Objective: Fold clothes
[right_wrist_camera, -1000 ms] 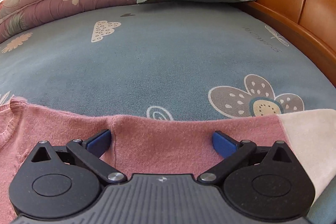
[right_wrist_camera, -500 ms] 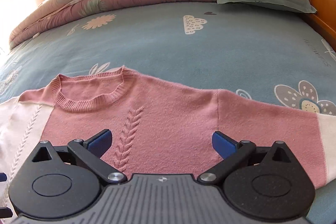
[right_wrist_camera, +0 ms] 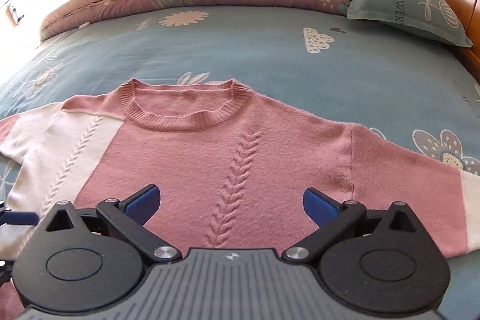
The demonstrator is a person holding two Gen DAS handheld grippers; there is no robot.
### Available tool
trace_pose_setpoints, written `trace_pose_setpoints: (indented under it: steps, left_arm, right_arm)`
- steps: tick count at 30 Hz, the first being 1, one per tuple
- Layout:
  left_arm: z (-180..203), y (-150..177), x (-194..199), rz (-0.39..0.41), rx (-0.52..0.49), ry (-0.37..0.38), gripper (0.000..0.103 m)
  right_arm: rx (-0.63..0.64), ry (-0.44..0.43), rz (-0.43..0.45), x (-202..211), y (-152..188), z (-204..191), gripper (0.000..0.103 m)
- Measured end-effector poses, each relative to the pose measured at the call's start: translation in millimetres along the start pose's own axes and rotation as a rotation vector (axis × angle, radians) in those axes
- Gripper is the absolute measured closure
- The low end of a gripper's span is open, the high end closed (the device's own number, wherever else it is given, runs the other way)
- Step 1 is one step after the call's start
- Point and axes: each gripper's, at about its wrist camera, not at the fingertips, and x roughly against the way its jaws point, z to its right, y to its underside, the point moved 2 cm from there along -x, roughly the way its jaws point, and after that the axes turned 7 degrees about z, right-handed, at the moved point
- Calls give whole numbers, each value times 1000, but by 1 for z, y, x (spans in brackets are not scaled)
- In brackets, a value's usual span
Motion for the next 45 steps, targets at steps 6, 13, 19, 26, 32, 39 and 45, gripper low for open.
trace_pose_setpoints:
  steps: [6,13,19,26,32,39,45]
  left_arm:
    - [7,5,-1,1,-71,-31,1]
    - [9,7,-1,7,-94,-41,1]
    - [8,8,0,12,-82,-43,1]
    - [10,11,2,11,-85,-55,1]
    - [10,14,6,11,-87,-50,1]
    - [5,14,11,13,-60,-24,1]
    - [5,14,10,11,-57,-33,1]
  right_arm:
    - [-5,-12,-63,18,49,-15,0]
    - [-59,23,-40,68,137,-23,0]
    - [57,82,-12,126,201,-58,0]
    - [15,52,104,144,191,-84,0]
    - [-5,63,103,112,176,-81,0]
    - [-206,172,141,129,189,-28,0]
    - [-130,115,104,126,199,-59,0]
